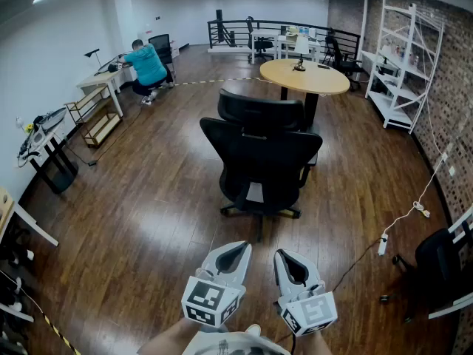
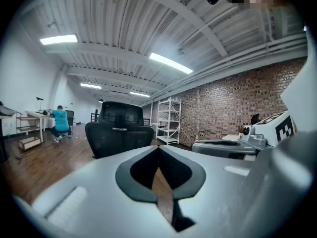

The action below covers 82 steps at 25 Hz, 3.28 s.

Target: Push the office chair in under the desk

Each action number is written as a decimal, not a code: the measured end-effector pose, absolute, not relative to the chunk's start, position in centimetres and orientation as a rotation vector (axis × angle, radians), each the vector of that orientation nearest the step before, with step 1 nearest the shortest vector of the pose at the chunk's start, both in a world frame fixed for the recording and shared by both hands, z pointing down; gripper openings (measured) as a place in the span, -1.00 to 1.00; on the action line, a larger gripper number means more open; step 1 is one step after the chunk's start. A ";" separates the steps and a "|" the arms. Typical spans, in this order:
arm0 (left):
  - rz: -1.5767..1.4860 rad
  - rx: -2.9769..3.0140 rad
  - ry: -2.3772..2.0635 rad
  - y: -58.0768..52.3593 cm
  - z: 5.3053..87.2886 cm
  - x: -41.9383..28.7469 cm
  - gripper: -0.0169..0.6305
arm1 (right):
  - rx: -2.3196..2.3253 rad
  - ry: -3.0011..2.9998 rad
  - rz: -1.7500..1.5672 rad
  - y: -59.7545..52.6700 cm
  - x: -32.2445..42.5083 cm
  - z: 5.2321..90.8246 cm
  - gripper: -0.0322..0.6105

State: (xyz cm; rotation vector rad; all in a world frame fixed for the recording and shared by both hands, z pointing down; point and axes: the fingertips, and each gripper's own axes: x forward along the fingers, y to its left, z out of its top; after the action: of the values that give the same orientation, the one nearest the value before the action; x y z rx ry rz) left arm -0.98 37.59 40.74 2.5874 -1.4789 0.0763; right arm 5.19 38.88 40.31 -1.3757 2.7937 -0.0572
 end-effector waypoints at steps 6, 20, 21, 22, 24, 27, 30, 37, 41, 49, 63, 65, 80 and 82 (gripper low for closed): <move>0.074 2.576 -1.501 35.5 41.2 -0.9 -0.90 | -1.361 2.802 -0.059 36.7 5.7 40.8 -0.90; 0.042 2.592 -1.453 25.9 41.4 -2.6 -0.90 | -1.426 2.803 -0.058 27.9 4.2 41.1 -0.90; 0.040 2.595 -1.446 25.2 41.4 -2.8 -0.90 | -1.430 2.803 -0.056 27.1 3.9 41.0 -0.90; 0.037 2.597 -1.439 24.4 41.3 -3.0 -0.90 | -1.434 2.803 -0.052 26.4 3.7 40.9 -0.90; 0.033 2.603 -1.427 22.9 41.2 -3.3 -0.90 | -1.447 2.802 -0.044 24.9 3.3 40.7 -0.90; 0.027 2.613 -1.406 20.7 41.0 -4.0 -0.90 | -1.469 2.798 -0.037 22.8 2.7 40.5 -0.90; 0.015 2.618 -1.394 18.5 40.8 -5.2 -0.90 | -1.485 2.796 -0.023 20.8 1.6 40.3 -0.90; 0.000 2.654 -1.360 13.9 40.0 -7.7 -0.90 | -1.538 2.775 0.015 16.5 -0.3 39.6 -0.89; -0.009 2.683 -1.347 11.8 39.1 -8.9 -0.90 | -1.570 2.753 0.048 14.6 -1.2 38.6 -0.89; -0.015 2.703 -1.347 9.0 38.9 -10.7 -0.90 | -1.617 2.736 0.085 12.3 -1.9 38.2 -0.85; 0.027 2.677 -1.480 2.9 39.4 -12.1 -0.89 | -1.619 2.754 0.149 6.5 0.4 38.0 -0.77; 0.049 2.684 -1.514 1.7 39.3 -12.3 -0.89 | -1.622 2.758 0.170 5.5 1.0 37.9 -0.76; 0.431 2.820 -1.565 -5.6 40.3 -15.2 -0.58 | -1.593 2.889 0.291 -0.3 4.5 38.0 -0.52; 0.547 2.852 -1.549 -6.3 41.0 -15.8 -0.51 | -1.591 2.923 0.316 -1.0 5.0 38.3 -0.46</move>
State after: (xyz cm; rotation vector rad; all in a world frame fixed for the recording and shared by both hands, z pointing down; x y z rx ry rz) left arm -15.80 -6.30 40.99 2.8523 -1.5493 0.5472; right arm 5.03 -0.97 38.30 -1.5909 2.9228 0.3164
